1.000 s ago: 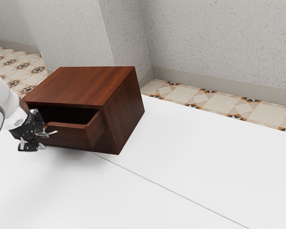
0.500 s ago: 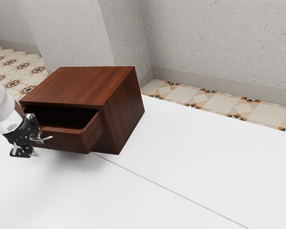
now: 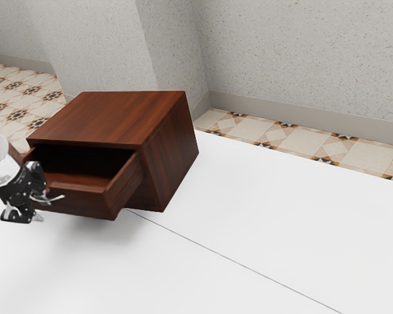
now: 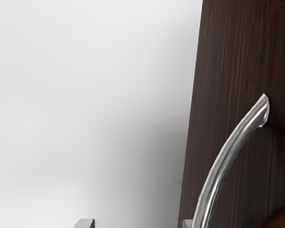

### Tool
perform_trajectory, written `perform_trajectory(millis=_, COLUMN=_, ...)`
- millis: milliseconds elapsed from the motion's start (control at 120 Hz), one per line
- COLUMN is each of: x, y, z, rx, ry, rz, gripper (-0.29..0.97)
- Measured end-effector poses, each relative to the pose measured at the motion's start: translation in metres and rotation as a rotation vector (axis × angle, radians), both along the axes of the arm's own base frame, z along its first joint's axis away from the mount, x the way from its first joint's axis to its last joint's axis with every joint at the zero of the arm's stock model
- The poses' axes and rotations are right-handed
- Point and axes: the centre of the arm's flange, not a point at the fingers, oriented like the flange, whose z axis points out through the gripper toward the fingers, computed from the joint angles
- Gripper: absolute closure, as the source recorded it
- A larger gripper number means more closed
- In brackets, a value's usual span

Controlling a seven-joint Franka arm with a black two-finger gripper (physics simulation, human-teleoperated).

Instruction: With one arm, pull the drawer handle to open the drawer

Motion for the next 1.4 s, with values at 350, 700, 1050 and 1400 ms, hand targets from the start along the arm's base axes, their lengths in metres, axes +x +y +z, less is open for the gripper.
perform_trajectory(millis=350, x=-0.017, y=-0.005, z=0.000, rx=-0.006, ry=0.008, rz=-0.010, gripper=0.48)
perform_trajectory(millis=700, x=-0.028, y=-0.006, z=0.000, rx=-0.007, ry=0.007, rz=-0.004, gripper=0.48)
perform_trajectory(millis=1050, x=-0.029, y=-0.006, z=0.000, rx=-0.006, ry=0.009, rz=-0.004, gripper=0.44)
perform_trajectory(millis=1400, x=-0.029, y=-0.006, z=0.002, rx=-0.007, ry=0.010, rz=-0.003, gripper=0.41)
